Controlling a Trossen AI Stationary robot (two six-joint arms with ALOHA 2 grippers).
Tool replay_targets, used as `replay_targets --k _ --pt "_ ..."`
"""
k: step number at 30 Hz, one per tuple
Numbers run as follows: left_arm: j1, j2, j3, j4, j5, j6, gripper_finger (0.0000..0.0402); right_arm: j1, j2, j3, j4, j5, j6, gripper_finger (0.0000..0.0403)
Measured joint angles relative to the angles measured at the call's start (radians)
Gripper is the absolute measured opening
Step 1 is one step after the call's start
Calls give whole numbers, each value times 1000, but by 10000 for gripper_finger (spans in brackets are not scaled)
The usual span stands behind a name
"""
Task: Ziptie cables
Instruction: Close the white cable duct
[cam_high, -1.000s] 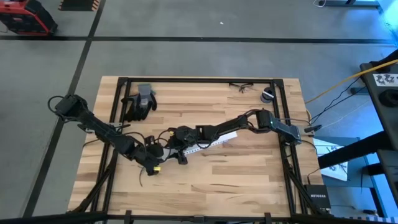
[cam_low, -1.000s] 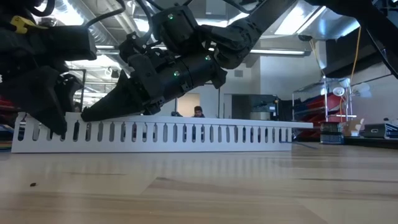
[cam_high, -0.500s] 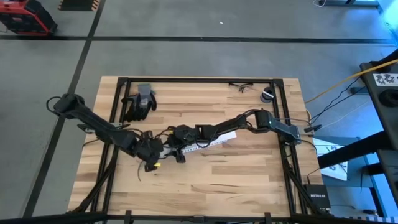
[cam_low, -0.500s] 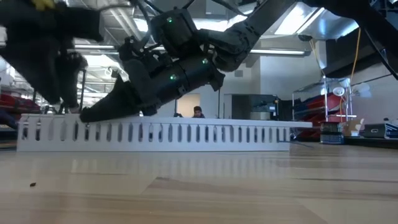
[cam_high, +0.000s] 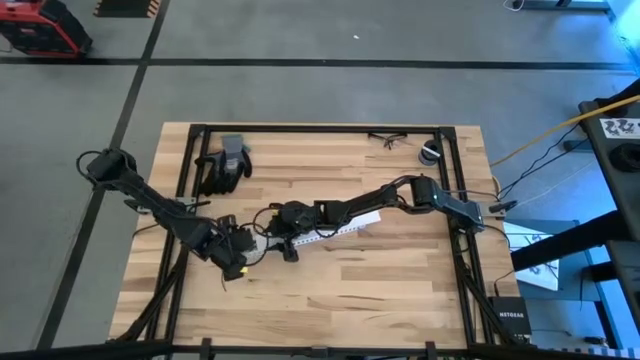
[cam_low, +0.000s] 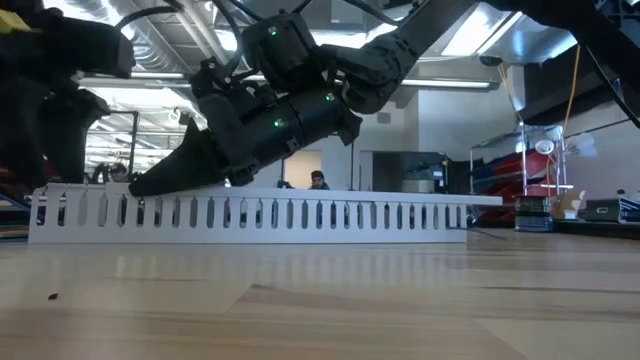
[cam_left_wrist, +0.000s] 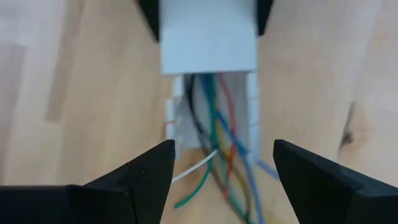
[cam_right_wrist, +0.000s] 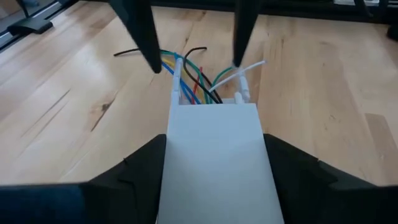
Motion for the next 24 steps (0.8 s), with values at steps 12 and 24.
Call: replay_targets --k 12,24 --pt "-5 0 -87 136 -62 -3 267 0 -1 -2 -4 -2 0 234" --pt "-4 -2 -63 54 -78 -10 267 0 -1 -3 3 -4 4 234"
